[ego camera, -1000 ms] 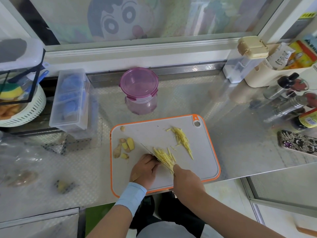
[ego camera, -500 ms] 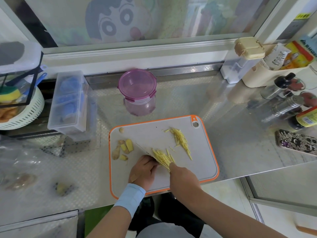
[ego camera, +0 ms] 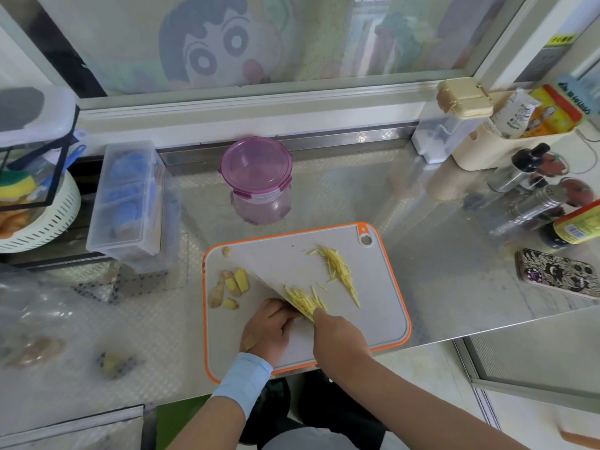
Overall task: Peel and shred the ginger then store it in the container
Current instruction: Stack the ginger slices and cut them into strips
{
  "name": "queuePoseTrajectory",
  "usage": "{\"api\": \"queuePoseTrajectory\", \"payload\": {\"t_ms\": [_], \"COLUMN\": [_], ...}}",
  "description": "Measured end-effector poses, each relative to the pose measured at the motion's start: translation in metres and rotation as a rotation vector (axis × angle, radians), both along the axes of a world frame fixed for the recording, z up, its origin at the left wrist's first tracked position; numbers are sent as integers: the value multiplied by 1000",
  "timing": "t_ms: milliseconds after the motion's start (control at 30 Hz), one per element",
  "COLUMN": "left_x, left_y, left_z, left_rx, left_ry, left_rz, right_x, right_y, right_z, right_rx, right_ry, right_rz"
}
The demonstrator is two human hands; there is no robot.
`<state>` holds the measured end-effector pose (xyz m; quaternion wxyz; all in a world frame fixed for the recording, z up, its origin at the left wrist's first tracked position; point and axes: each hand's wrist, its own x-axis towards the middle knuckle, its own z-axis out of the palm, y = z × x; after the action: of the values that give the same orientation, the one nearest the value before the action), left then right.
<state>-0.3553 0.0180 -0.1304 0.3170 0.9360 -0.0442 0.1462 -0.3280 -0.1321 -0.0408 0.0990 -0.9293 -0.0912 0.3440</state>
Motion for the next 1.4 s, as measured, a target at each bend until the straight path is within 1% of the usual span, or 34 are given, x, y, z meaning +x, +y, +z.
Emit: {"api": "queuePoseTrajectory", "payload": {"t_ms": [233,500,733,933,1267,1400], "left_x": [-1,0,0,-2,-4,-3], "left_y": [-2,0,0,-5,-5,-2], "left_z": [1,-3,-1,-2,-5,-6], "left_rx": [27,12,32,-14,6,41], "left_ry": [-20,24,39,38,94,53], "left_rz": [36,20,32,91,66,39], "right_x": [-16,-2,-6,-17,-6,-10], "right_y": [-18,6,-1,-11,7,1], "right_z": [1,2,6,8,5,6], "right_rx": [-10,-12,6,-16,3,15], "right_ry": [-37,-8,-6,-34,-67,-73], "right_rz": [23,7,-7,1,19,15]}}
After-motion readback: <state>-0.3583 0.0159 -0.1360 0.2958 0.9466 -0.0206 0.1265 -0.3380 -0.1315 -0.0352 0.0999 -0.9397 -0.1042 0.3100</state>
